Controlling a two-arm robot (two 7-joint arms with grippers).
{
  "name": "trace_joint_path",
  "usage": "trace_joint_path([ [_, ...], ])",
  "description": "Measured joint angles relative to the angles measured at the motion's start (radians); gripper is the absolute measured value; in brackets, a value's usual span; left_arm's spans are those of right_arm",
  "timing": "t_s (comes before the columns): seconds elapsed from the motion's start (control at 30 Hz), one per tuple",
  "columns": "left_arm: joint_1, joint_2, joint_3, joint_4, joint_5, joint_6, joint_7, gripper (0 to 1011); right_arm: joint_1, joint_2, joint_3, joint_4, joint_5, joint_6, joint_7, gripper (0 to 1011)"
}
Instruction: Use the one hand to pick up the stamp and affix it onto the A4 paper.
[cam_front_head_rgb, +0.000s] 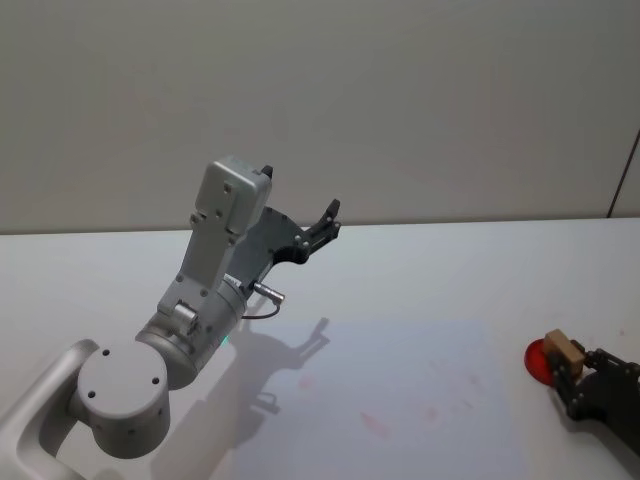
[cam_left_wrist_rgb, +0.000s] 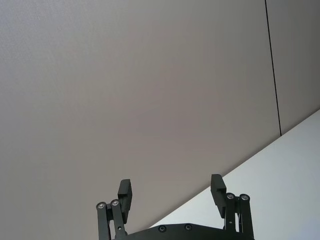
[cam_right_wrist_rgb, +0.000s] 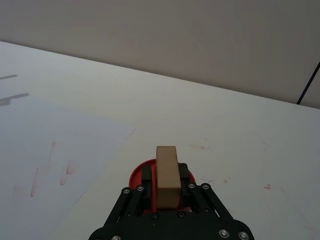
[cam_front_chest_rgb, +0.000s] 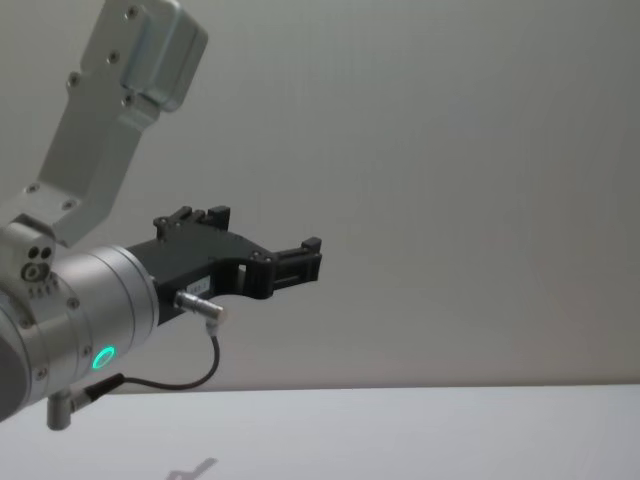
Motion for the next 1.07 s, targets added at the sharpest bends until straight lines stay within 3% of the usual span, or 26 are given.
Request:
trace_joint_path([
  [0.17, 0.000, 0.000, 0.000, 0.000, 0.000, 0.000, 0.000, 1001, 0.002, -0.002, 0.000, 0.002, -0.002, 0.000, -0.002, 437],
  [0.73, 0.000, 0.000, 0.000, 0.000, 0.000, 0.000, 0.000, 1001, 0.001, -0.008, 0.004, -0.040, 0.033, 0.001, -0.021, 951],
  [0.83, 0.000, 0.000, 0.000, 0.000, 0.000, 0.000, 0.000, 1001, -0.004, -0.008, 0.005, -0.053, 0.037, 0.001, -0.030, 1001],
  [1.07, 0.000, 0.000, 0.000, 0.000, 0.000, 0.000, 0.000, 1001, -0.014, -0.007, 0.007, -0.076, 0.043, 0.000, -0.046, 1001],
])
